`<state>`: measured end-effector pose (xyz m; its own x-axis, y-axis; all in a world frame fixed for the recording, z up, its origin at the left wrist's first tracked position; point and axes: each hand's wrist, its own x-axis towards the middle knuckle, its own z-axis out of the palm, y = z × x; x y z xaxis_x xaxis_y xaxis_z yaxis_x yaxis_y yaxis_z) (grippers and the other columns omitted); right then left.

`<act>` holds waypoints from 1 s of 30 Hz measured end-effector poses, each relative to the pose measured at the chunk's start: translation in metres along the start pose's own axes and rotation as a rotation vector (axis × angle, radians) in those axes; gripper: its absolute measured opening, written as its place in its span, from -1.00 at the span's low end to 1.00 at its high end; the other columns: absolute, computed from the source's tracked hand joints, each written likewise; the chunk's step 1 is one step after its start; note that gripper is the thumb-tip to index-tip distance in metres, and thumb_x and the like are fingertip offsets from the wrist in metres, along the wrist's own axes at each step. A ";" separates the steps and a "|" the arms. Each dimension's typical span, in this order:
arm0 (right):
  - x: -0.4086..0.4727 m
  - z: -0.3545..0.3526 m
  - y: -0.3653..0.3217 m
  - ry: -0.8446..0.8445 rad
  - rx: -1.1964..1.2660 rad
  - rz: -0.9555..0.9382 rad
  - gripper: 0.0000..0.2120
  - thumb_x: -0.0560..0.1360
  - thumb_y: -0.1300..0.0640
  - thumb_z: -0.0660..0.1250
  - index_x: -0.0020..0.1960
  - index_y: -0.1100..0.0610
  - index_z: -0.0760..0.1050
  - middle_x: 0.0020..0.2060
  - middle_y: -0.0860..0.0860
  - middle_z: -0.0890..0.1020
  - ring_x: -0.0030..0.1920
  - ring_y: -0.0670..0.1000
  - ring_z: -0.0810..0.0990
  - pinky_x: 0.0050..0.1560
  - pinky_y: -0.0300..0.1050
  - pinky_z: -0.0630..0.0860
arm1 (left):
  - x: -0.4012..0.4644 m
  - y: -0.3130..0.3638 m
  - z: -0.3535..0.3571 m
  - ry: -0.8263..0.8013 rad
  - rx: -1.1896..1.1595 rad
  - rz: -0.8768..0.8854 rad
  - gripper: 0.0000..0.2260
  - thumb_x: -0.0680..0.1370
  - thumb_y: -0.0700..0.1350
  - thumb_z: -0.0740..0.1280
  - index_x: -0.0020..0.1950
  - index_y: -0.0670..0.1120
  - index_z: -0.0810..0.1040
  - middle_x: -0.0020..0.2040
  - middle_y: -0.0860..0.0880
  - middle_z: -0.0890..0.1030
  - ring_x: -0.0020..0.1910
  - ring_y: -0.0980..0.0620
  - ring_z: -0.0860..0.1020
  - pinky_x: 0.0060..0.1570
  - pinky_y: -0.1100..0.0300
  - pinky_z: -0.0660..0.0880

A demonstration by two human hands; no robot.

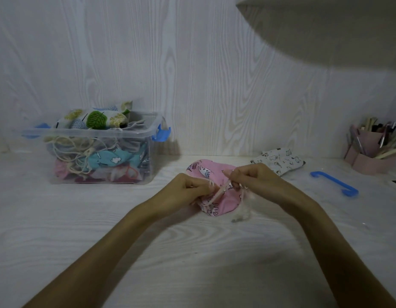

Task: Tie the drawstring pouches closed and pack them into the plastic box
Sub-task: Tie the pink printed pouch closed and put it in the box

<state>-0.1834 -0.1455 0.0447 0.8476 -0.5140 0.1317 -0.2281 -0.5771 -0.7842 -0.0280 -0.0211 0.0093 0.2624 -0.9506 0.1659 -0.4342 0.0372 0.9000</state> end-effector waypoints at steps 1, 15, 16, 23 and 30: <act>-0.001 0.001 -0.003 -0.007 0.028 -0.006 -0.59 0.38 -0.27 0.24 -0.42 0.03 0.51 -0.14 0.09 0.70 -0.01 0.10 0.64 0.21 0.03 0.46 | 0.000 0.001 0.002 -0.040 0.026 -0.006 -0.80 0.58 -0.21 0.26 -0.05 -0.26 0.65 -0.39 0.11 0.57 -0.44 0.24 0.44 -0.35 0.40 0.35; 0.008 0.005 0.012 0.223 -0.204 -0.122 -0.69 0.48 0.29 0.27 -0.12 -0.16 0.46 0.07 -0.11 0.54 0.15 -0.06 0.46 0.14 -0.12 0.34 | -0.005 0.010 0.018 -0.077 -0.041 -0.075 -0.48 0.65 -0.08 0.10 -0.50 0.00 0.54 -0.48 0.02 0.34 -0.58 0.22 0.26 -0.54 0.44 0.23; 0.009 0.003 0.017 0.224 -0.248 -0.141 -0.64 0.45 0.30 0.31 -0.14 -0.20 0.44 0.05 -0.12 0.54 0.14 -0.03 0.45 0.11 -0.11 0.32 | -0.004 0.009 0.017 -0.079 -0.044 -0.087 -0.46 0.65 -0.06 0.10 -0.51 0.02 0.57 -0.48 0.01 0.35 -0.58 0.22 0.26 -0.54 0.43 0.22; 0.009 0.010 0.019 0.103 -0.397 -0.304 -0.62 0.40 0.12 0.45 -0.09 -0.38 0.49 -0.10 -0.29 0.51 0.03 -0.09 0.40 0.15 0.00 0.31 | -0.003 0.008 0.008 -0.090 -0.028 -0.146 -0.62 0.63 0.01 0.12 -0.31 -0.08 0.52 -0.49 0.06 0.40 -0.54 0.19 0.29 -0.52 0.41 0.22; 0.009 0.009 0.023 0.213 -0.554 -0.351 -0.92 0.44 -0.03 0.40 -0.07 -0.17 0.59 -0.11 -0.28 0.49 0.02 -0.16 0.34 0.05 -0.15 0.14 | -0.004 0.011 0.003 -0.045 -0.041 -0.189 -0.60 0.59 0.06 0.20 -0.25 -0.10 0.70 -0.48 0.04 0.38 -0.51 0.16 0.31 -0.50 0.38 0.24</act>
<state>-0.1768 -0.1580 0.0227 0.8163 -0.3182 0.4821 -0.2168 -0.9423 -0.2549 -0.0362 -0.0180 0.0173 0.2962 -0.9548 -0.0249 -0.3456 -0.1314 0.9291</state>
